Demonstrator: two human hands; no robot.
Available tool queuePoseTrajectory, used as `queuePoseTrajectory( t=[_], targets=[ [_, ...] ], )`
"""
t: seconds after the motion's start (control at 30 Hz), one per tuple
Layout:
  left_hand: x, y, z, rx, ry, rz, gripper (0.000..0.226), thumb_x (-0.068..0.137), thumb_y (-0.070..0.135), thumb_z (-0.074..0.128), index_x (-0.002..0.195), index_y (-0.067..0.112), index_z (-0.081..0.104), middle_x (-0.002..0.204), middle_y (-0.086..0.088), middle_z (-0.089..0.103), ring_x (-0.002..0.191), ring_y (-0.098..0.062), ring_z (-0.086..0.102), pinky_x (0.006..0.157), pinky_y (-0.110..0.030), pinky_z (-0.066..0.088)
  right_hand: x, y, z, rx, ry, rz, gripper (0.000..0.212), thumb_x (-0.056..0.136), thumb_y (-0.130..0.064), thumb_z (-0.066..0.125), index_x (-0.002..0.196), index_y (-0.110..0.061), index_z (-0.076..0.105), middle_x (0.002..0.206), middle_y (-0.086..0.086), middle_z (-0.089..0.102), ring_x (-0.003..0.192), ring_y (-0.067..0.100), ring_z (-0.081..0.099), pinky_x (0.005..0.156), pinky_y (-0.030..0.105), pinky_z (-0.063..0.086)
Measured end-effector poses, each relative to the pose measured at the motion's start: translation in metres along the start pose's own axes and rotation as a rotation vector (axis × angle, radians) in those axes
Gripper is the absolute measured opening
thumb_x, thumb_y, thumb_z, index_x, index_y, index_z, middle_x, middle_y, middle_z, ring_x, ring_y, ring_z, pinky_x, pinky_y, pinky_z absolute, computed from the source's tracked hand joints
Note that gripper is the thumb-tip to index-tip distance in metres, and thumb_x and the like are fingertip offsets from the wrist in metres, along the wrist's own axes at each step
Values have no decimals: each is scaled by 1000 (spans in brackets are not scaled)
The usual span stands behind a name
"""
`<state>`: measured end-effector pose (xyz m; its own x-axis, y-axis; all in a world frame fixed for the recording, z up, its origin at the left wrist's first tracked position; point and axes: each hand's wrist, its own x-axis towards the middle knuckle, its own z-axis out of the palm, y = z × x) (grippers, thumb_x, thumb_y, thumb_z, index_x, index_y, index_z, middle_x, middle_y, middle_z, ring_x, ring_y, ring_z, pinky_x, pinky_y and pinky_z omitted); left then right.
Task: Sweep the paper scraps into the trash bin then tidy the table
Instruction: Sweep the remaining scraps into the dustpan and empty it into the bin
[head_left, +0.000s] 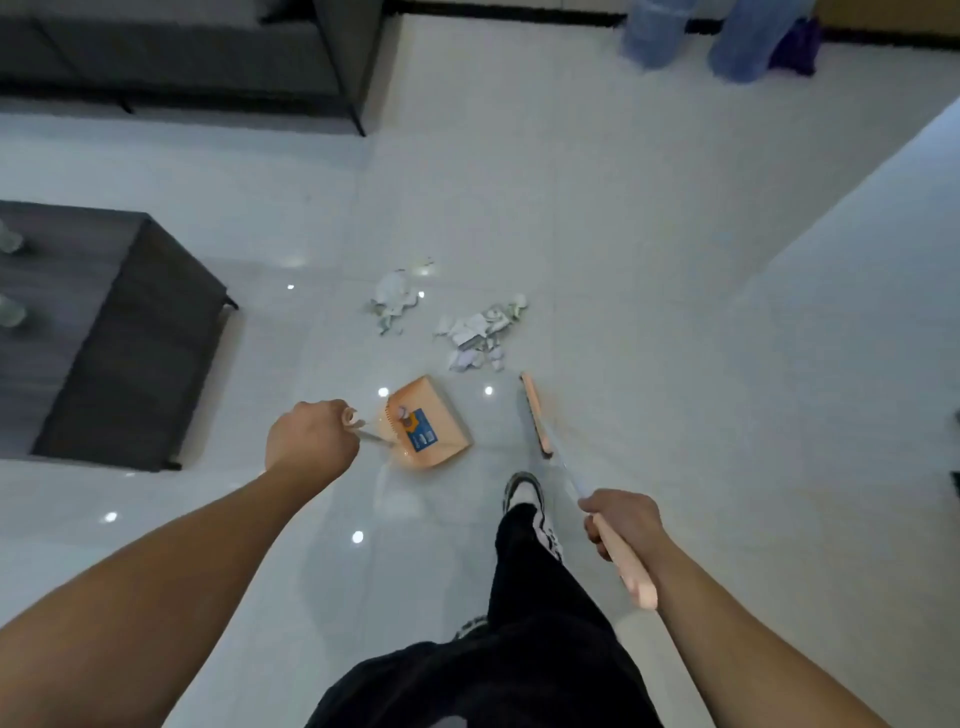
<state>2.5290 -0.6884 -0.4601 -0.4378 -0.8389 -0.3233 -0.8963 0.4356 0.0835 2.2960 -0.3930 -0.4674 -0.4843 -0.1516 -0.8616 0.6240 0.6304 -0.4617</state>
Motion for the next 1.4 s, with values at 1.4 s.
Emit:
queuePoseTrajectory(
  t=[1.4],
  targets=[
    [274, -61, -80, -189, -91, -85, 9, 67, 15, 53, 72, 19, 59, 71, -3, 59, 64, -27, 57, 59, -27, 47, 76, -244, 248, -254, -98, -9, 21, 84, 0, 71, 101, -10, 65, 55, 12, 54, 35, 17, 46, 37, 19, 35]
  ],
)
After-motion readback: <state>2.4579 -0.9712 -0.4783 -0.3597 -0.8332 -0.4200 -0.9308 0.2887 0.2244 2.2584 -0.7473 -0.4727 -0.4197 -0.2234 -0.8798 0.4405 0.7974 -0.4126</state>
